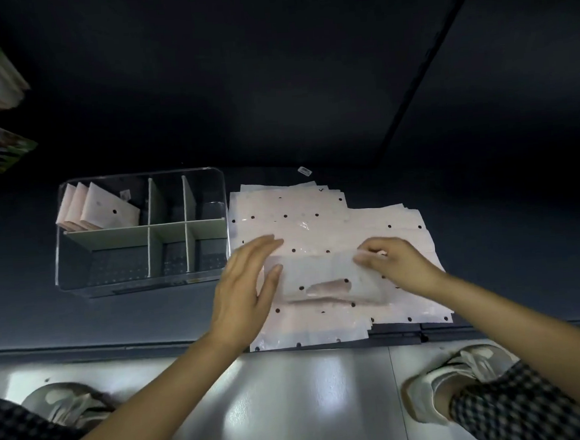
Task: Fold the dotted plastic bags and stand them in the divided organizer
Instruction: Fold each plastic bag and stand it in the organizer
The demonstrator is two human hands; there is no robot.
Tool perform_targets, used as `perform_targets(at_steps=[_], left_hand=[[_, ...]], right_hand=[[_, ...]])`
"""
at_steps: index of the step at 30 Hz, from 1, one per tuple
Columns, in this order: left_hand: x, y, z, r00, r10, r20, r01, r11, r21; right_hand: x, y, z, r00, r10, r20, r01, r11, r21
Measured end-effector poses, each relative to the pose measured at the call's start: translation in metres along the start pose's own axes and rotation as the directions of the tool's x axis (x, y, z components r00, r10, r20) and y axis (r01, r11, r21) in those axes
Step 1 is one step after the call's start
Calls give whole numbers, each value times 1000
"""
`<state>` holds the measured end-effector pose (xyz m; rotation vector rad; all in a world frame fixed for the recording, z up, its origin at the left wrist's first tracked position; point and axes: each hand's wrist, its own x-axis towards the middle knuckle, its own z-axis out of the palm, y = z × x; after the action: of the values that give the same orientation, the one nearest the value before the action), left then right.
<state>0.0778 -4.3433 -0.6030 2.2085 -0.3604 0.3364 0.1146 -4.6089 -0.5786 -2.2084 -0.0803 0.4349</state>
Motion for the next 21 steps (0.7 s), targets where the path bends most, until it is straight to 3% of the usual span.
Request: perform_targets(at_steps=[3,7,12,16,21], left_hand=[[7,-3,9,995,102,-21,-100,993,67],[-2,-14,32,944,223,243,-275,938,209],[-18,-36,58,770,13,638,-353,841,410],[-25,-48,68,713,-52,699,-374,816,441],[-32,-57,73,693,-71,717,-397,793,462]], right_hand=[[38,6,-4,996,57,-64,-64,992,-107],[80,17,2,988,118,-103,-131,982,-139],[112,35,10,973,189,-134,-219,936,-277],[121,46,14,958,252,-136,-282,908,-310],[117,44,17,947,243,-211,-307,881,-361]])
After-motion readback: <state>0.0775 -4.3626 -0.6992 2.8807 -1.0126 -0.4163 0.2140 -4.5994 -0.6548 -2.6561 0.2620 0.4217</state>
